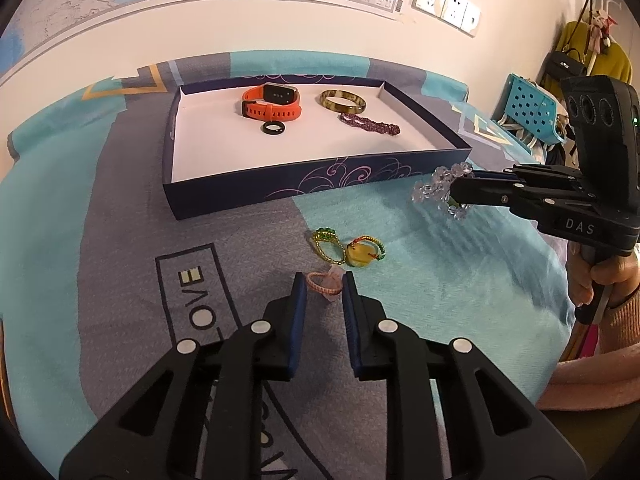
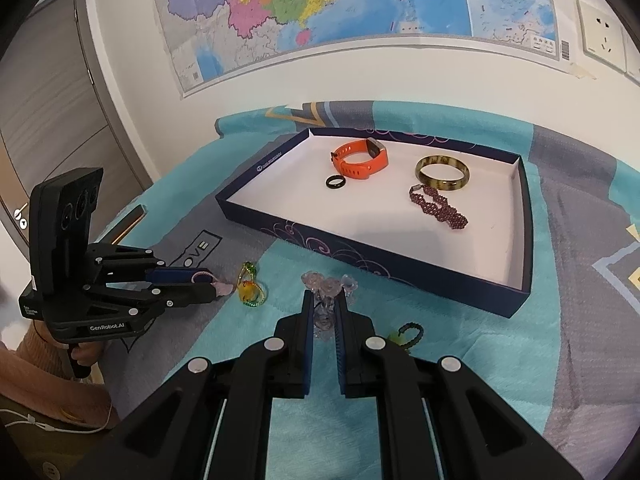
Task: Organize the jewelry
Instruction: 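Lift the crystal bracelet and pink ring toward the white box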
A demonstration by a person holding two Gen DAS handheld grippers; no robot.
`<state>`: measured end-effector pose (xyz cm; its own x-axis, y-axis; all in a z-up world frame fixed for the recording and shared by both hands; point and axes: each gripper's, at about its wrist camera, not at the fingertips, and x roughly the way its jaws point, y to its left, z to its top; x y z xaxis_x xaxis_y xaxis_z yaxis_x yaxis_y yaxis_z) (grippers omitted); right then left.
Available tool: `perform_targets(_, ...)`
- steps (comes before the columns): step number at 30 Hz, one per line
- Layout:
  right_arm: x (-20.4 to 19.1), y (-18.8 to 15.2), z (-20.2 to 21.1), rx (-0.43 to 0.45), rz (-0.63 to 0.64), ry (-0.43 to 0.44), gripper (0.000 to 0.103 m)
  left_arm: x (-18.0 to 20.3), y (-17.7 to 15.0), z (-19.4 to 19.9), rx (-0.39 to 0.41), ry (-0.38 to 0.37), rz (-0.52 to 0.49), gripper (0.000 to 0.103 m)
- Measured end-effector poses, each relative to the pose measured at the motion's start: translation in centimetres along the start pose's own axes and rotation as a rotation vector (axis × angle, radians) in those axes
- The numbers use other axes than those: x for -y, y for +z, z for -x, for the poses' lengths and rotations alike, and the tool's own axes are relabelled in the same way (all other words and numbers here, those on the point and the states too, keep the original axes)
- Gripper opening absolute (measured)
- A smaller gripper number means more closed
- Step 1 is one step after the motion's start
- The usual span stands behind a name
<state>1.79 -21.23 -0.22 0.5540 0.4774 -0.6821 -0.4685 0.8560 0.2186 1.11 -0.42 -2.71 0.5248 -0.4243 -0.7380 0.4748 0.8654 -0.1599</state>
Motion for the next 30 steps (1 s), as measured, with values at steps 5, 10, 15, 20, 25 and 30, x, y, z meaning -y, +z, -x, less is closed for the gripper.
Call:
perform_targets(5, 0.2, 0.3, 0.4, 0.014, -0.003, -0.001, 0.008, 0.1, 0.2, 0.6, 0.018, 0.0, 0.002, 0.019)
perform_targets(10, 0.5, 0.8, 1.0, 0.034, -0.002, -0.012, 0.008, 0.1, 0.9, 1.5, 0.048, -0.002, 0.004, 0.019)
perform_targets(15, 1.0, 1.5, 1.3, 0.052, 0.0, -0.024, 0.008, 0.1, 2.0, 2.0, 0.084, -0.008, 0.004, 0.019)
perform_targets(20, 1.3, 2.1, 1.4, 0.06, 0.001, -0.027, 0.008, 0.1, 3.2, 2.1, 0.106, -0.01, 0.002, 0.019)
perform_targets(25, 1.7, 2.7, 1.5, 0.073, 0.001, -0.03, 0.008, 0.2, 4.3, 1.9, 0.121, -0.012, -0.006, 0.019)
perform_targets(30, 2.1, 3.3, 1.6, 0.083, 0.001, -0.033, 0.008, 0.2, 5.1, 1.5, 0.127, -0.009, -0.01, 0.019)
